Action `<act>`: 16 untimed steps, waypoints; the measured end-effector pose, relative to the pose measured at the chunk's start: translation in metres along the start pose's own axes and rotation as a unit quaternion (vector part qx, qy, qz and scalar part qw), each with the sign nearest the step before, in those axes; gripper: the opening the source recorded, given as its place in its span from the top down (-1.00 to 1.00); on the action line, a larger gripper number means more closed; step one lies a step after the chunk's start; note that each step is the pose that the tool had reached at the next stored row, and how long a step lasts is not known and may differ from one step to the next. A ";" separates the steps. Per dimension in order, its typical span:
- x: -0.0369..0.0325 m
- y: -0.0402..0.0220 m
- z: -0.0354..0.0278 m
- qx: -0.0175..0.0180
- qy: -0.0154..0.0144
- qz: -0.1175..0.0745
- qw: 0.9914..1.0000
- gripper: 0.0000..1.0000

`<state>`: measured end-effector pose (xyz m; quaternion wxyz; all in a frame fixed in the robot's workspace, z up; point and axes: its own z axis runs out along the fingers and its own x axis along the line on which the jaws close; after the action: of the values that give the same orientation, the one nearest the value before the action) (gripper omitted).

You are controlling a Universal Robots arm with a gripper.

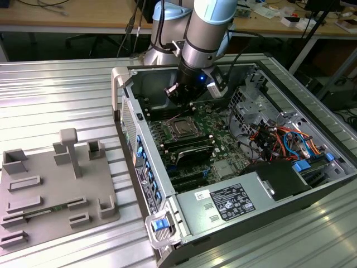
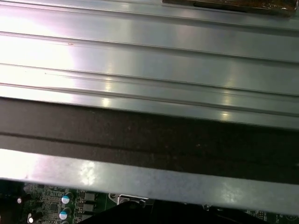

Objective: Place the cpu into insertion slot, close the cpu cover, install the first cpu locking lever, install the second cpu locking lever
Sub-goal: 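Install the first cpu locking lever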

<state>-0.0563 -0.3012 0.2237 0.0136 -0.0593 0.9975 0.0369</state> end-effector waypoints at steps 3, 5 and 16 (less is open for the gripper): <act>-0.0011 -0.0003 0.0026 0.000 0.000 0.000 1.000 0.79; -0.0019 -0.0006 0.0042 0.000 0.000 0.000 1.000 0.79; -0.0053 -0.0014 0.0101 0.000 0.000 0.000 1.000 0.79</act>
<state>-0.0506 -0.3012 0.2137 0.0136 -0.0592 0.9975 0.0369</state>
